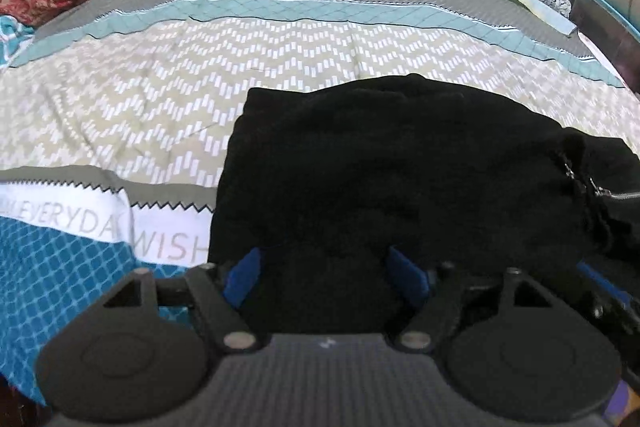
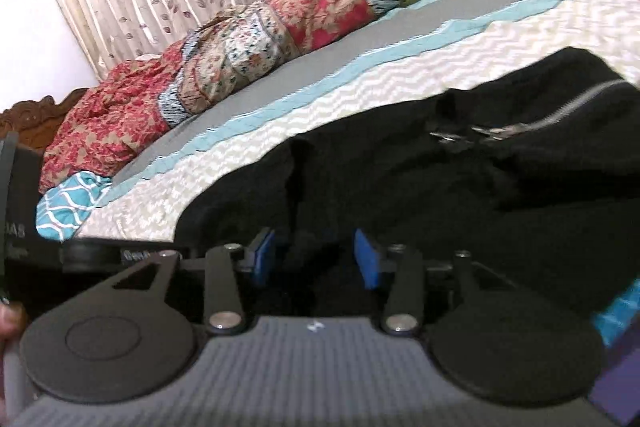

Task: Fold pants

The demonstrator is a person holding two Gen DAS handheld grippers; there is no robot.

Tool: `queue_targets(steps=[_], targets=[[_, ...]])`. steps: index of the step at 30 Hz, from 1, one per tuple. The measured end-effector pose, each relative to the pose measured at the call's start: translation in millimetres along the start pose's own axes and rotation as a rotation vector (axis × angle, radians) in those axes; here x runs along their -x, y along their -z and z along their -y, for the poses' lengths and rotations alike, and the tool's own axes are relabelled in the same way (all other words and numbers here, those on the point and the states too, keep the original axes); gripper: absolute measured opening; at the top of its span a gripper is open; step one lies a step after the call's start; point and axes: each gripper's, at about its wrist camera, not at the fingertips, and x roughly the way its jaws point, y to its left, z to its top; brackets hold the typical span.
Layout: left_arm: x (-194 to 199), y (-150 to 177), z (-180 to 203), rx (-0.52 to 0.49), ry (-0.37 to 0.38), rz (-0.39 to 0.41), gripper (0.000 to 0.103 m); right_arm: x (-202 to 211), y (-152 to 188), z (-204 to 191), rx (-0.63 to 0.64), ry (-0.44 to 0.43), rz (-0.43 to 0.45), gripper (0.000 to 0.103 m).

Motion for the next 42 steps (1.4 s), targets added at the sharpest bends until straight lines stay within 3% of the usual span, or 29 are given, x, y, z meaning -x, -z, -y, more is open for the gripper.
queue_targets(steps=[11, 24, 31, 34, 37, 42], targets=[[11.0, 10.2, 5.1, -0.007, -0.044, 0.015, 0.081, -8.1, 11.6, 19.2, -0.069, 0.025, -0.097, 0.048], [-8.5, 16.8, -0.5, 0.0, -0.099, -0.006, 0.102, -7.7, 18.1, 29.4, -0.132, -0.043, -0.053, 0.054], [-15.5, 20.7, -0.7, -0.022, -0.112, 0.002, 0.103, -5.2, 18.3, 36.1, -0.168, -0.075, -0.047, 0.054], [-10.9, 17.0, -7.0, 0.012, -0.091, -0.014, 0.103, 3.0, 10.2, 29.5, -0.136, -0.063, -0.06, 0.054], [8.0, 11.2, -14.9, 0.053, -0.071, 0.008, 0.094, 31.1, -1.9, 32.4, -0.074, -0.059, 0.078, 0.054], [49.7, -0.8, -3.4, 0.001, -0.09, 0.149, 0.095, 73.2, -26.4, 80.5, -0.039, 0.141, 0.325, 0.057]])
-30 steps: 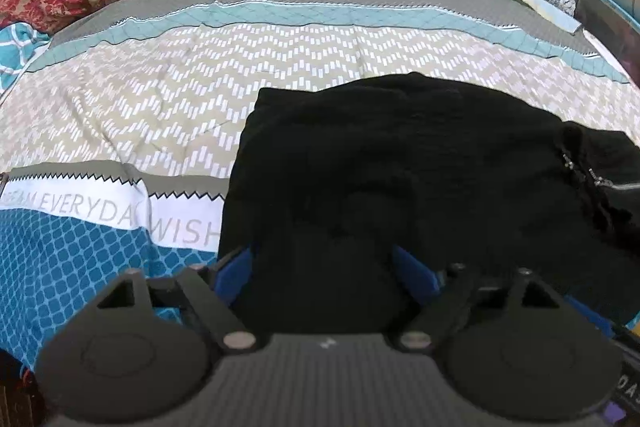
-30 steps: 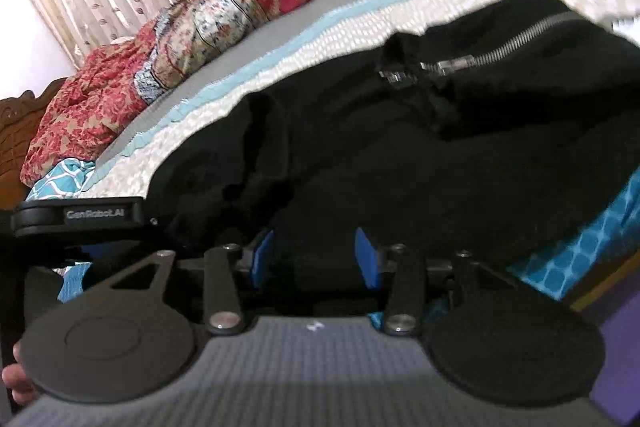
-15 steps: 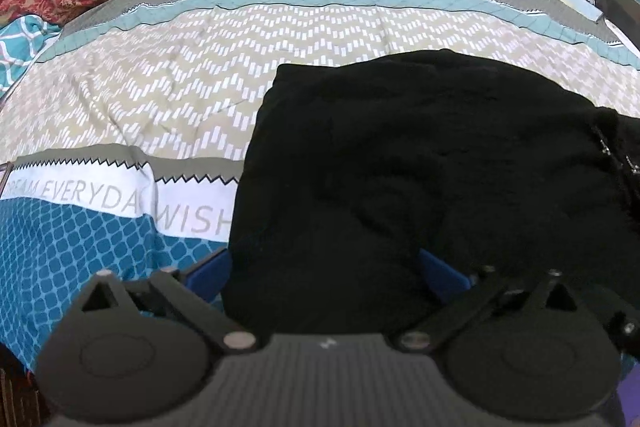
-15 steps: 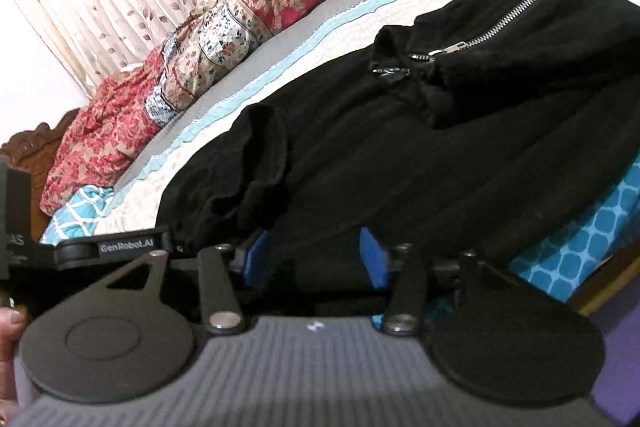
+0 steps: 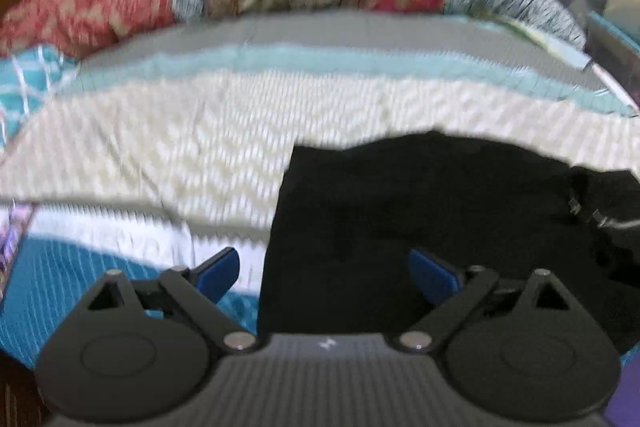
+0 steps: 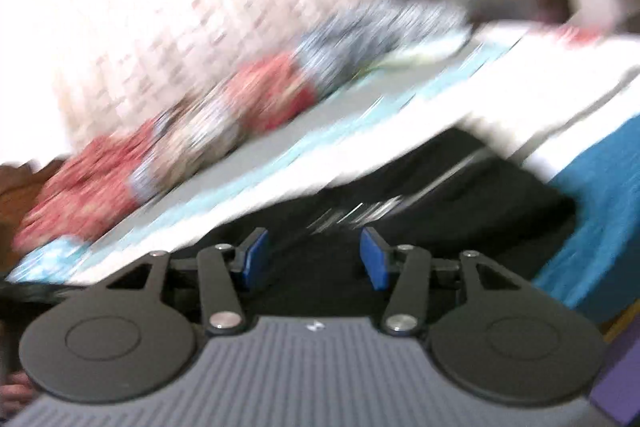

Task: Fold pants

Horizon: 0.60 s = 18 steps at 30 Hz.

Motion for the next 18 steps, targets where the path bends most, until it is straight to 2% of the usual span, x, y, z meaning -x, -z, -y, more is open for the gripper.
queue_targets(steps=[2, 4, 8, 9, 10, 12, 13, 16, 18], targets=[[9.1, -9.7, 8.3, -0.012, 0.039, 0.023, 0.095, 0.5, -12.5, 30.8, -0.035, 0.1, 0.054, 0.065], [13.9, -20.7, 20.0, -0.026, 0.097, 0.026, 0.095, -3.1, -19.4, 58.0, -0.074, 0.153, 0.069, 0.071], [11.1, -42.1, 60.4, -0.091, 0.234, -0.019, 0.096, -25.1, -17.1, 96.3, -0.156, 0.203, -0.032, 0.071], [8.6, -46.9, 71.6, -0.111, 0.264, -0.042, 0.097, -30.9, -13.2, 100.1, -0.178, 0.202, -0.082, 0.068], [5.7, -51.7, 83.7, -0.136, 0.291, -0.063, 0.097, -35.5, -9.4, 101.7, -0.197, 0.193, -0.122, 0.047], [0.2, -60.2, 112.7, -0.195, 0.328, -0.092, 0.097, -31.0, -6.3, 88.3, -0.159, 0.201, -0.109, 0.031], [-2.0, -62.9, 127.9, -0.223, 0.339, -0.105, 0.097, -26.9, -6.3, 77.5, -0.108, 0.182, -0.1, 0.014], [-4.1, -67.7, 170.3, -0.281, 0.382, -0.132, 0.098, -17.6, -7.5, 45.7, -0.019, 0.107, -0.071, 0.014], [-4.4, -73.5, 201.8, -0.326, 0.417, -0.146, 0.103, -10.8, -5.8, 21.3, 0.079, 0.068, -0.049, 0.014]])
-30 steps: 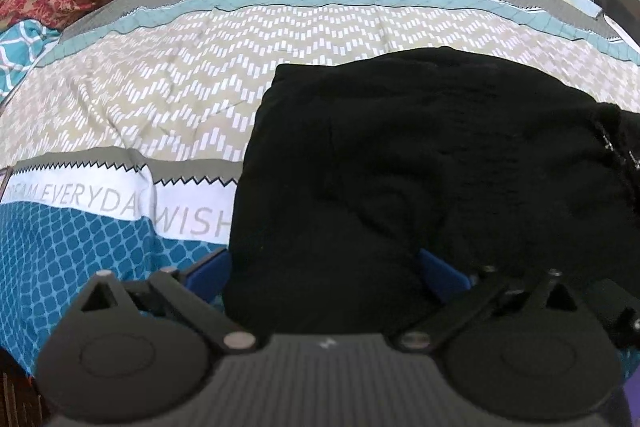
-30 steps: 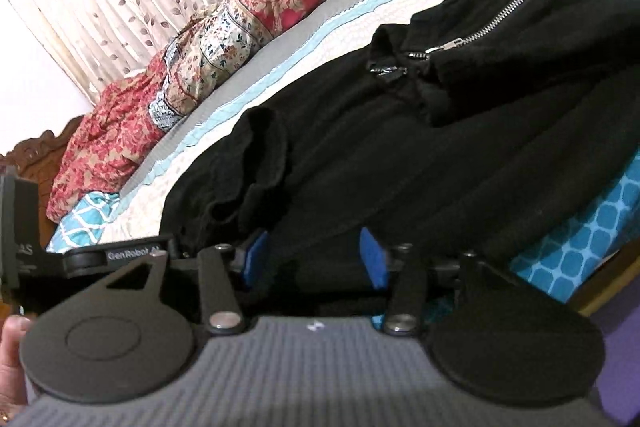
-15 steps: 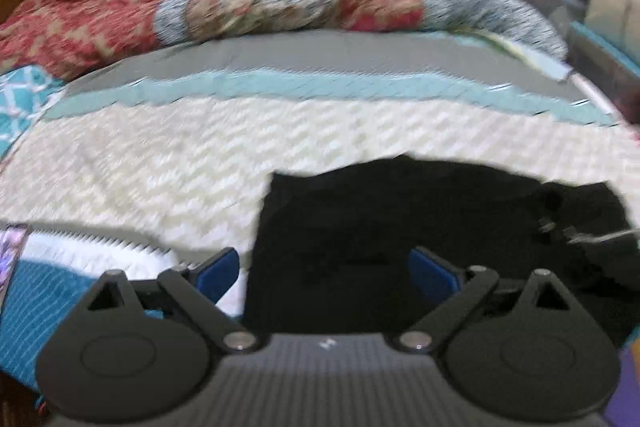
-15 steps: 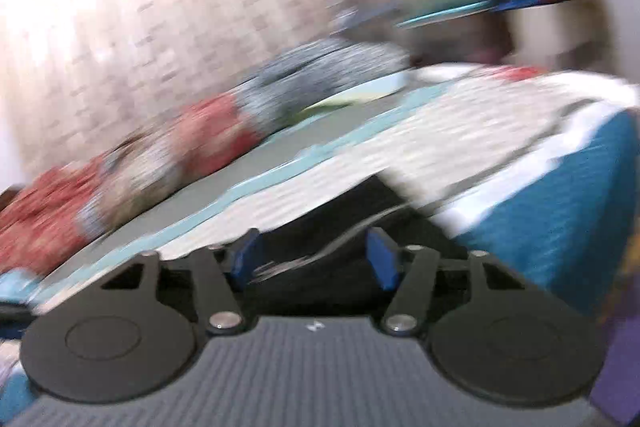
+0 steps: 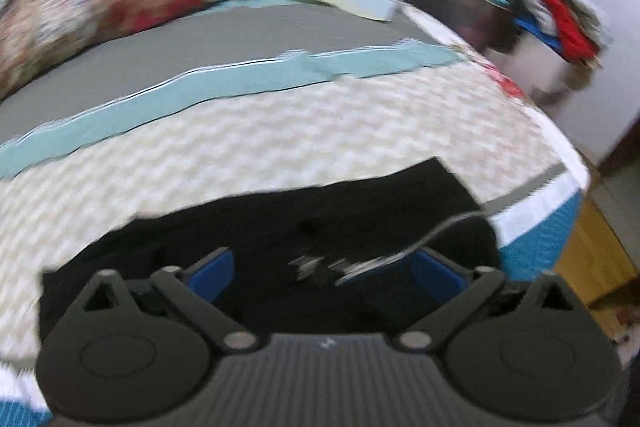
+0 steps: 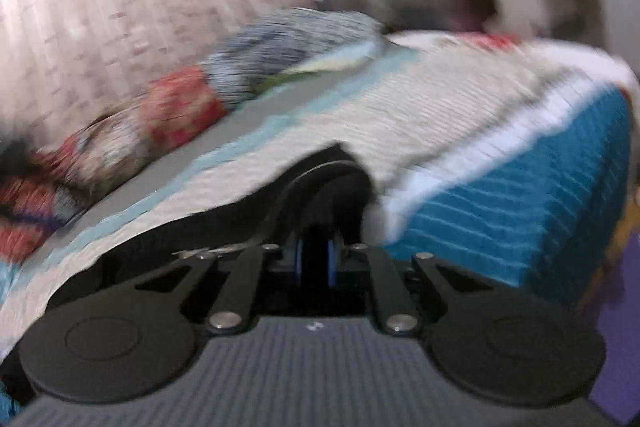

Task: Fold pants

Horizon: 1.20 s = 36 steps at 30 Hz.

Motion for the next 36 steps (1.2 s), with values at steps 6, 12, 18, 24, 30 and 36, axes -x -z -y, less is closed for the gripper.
queue_targets(steps=[6, 12, 18, 24, 30, 36], targets=[[-43.5, -18.1, 62.0, -0.152, -0.028, -0.092, 0.103, 10.1, 8.1, -37.5, 0.191, -0.068, 0.033, 0.014], [-63.4, -3.1, 62.3, -0.226, -0.076, -0.115, 0.023, 20.1, 12.0, -57.8, 0.277, -0.105, 0.052, 0.014], [-24.9, -1.0, 16.2, -0.085, 0.017, -0.058, 0.019, 17.6, 7.6, -67.0, 0.236, -0.165, 0.047, 0.014], [35.0, 3.1, -49.2, 0.023, 0.056, 0.024, 0.019, 16.4, -4.6, -127.4, 0.274, -0.351, 0.068, 0.015], [59.5, 32.7, -137.0, 0.167, -0.028, 0.044, 0.019, -5.5, 6.0, -194.2, 0.339, -0.485, 0.009, 0.014], [48.6, 81.0, -211.1, 0.316, -0.041, 0.013, 0.019, -28.6, 31.5, -239.0, 0.41, -0.559, -0.132, 0.015]])
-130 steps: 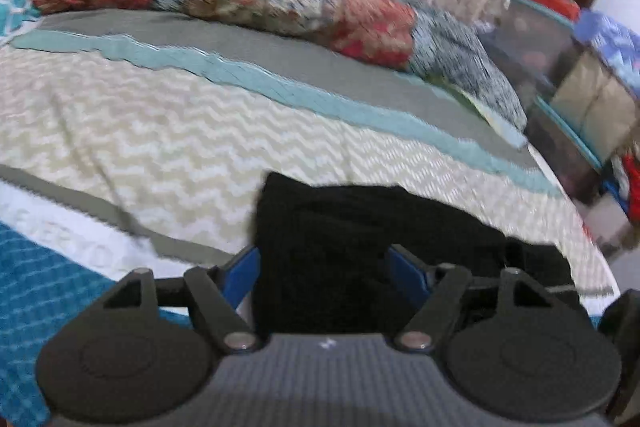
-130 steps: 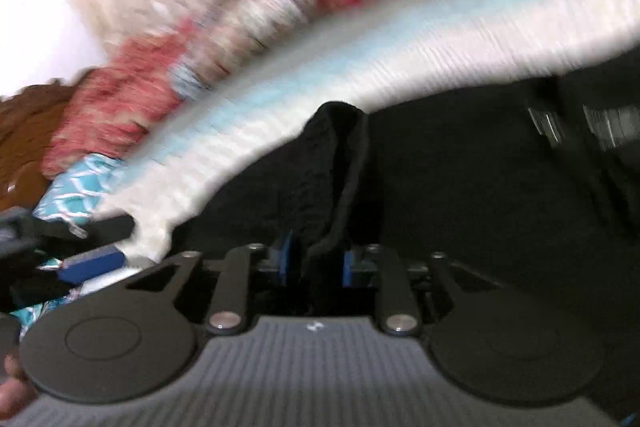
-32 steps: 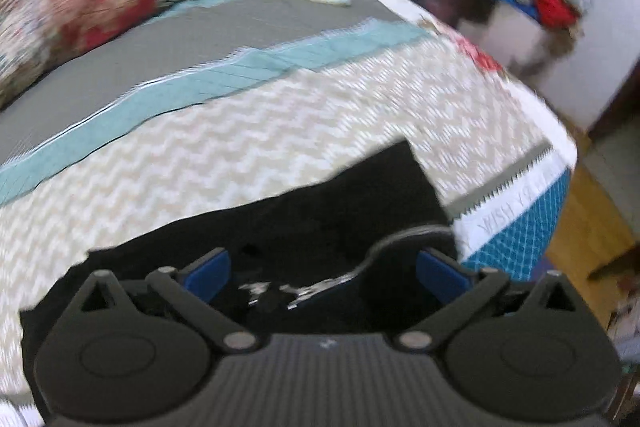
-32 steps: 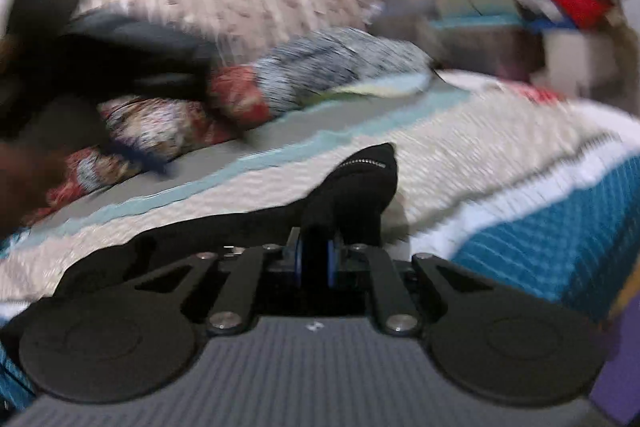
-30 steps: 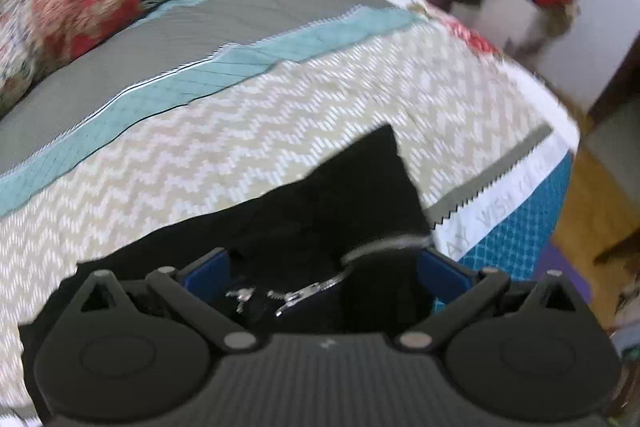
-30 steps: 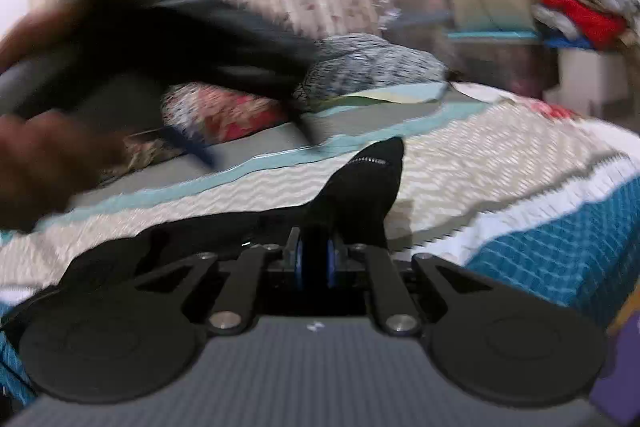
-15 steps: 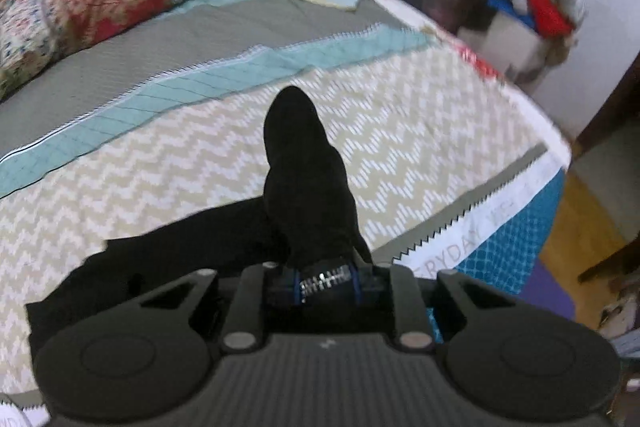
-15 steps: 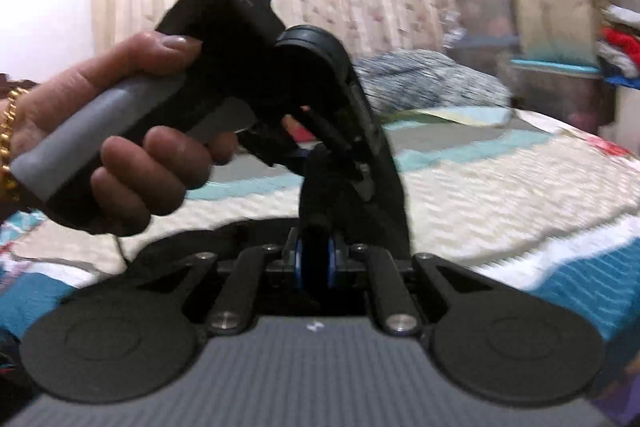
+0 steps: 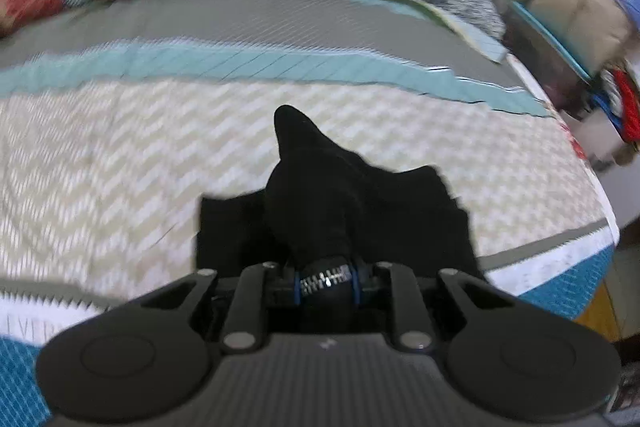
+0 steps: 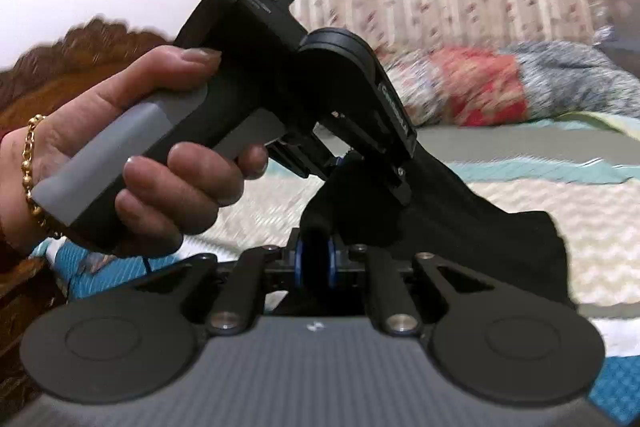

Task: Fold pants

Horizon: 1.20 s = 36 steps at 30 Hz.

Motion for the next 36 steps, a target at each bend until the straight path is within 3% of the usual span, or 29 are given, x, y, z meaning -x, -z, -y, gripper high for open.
queue_targets(steps=[8, 14, 15, 16, 17, 19, 22, 24, 26, 28, 30, 31, 32, 35, 36], targets=[[-29.8, 28.1, -58.0, 0.131, 0.021, -0.015, 0.023, -37.3, 14.4, -17.4, -0.009, -0.056, -0.174, 0.015], [-42.9, 46.9, -69.6, 0.157, -0.045, 0.004, 0.068, -31.5, 27.9, -29.6, -0.039, -0.089, -0.239, 0.02], [-40.6, 47.3, -70.5, 0.161, -0.064, 0.002, 0.084, -25.2, 26.8, -28.2, -0.055, -0.12, -0.234, 0.029], [-37.7, 47.8, -71.7, 0.166, -0.087, -0.001, 0.091, -13.6, 23.0, -23.0, -0.085, -0.165, -0.216, 0.037], [-32.1, 48.8, -74.1, 0.174, -0.096, 0.009, 0.093, -1.7, 21.2, -17.2, -0.116, -0.186, -0.191, 0.038], [-21.9, 52.0, -79.3, 0.192, -0.06, 0.023, 0.093, 25.7, 18.6, -1.7, -0.176, -0.183, -0.126, 0.038], [-8.2, 61.3, -85.7, 0.217, 0.008, 0.037, 0.103, 63.3, 18.2, 34.5, -0.276, -0.097, -0.033, 0.039], [-10.1, 66.4, -84.0, 0.217, 0.043, 0.022, 0.103, 78.9, 24.0, 58.3, -0.351, -0.039, -0.017, 0.04], [-19.8, 71.8, -78.8, 0.206, 0.052, -0.012, 0.103, 82.8, 31.7, 79.3, -0.448, -0.018, -0.032, 0.04], [-29.1, 79.3, -75.1, 0.203, 0.042, -0.028, 0.103, 74.8, 42.9, 95.0, -0.527, -0.049, -0.079, 0.038], [-35.0, 85.7, -76.1, 0.209, 0.042, -0.018, 0.103, 53.6, 59.8, 99.1, -0.515, 0.061, -0.215, 0.035], [-35.9, 87.0, -76.3, 0.207, 0.043, -0.015, 0.103, 45.5, 67.9, 98.8, -0.496, 0.099, -0.267, 0.024], [-34.0, 87.0, -75.5, 0.203, 0.04, -0.014, 0.103, 50.8, 71.0, 96.8, -0.498, 0.101, -0.234, 0.024], [-24.3, 84.8, -78.1, 0.224, 0.044, -0.026, 0.103, 72.8, 59.6, 100.9, -0.548, 0.022, -0.142, 0.036], [-21.3, 83.5, -80.7, 0.236, 0.058, -0.026, 0.103, 82.8, 54.7, 104.3, -0.549, 0.009, -0.094, 0.049]])
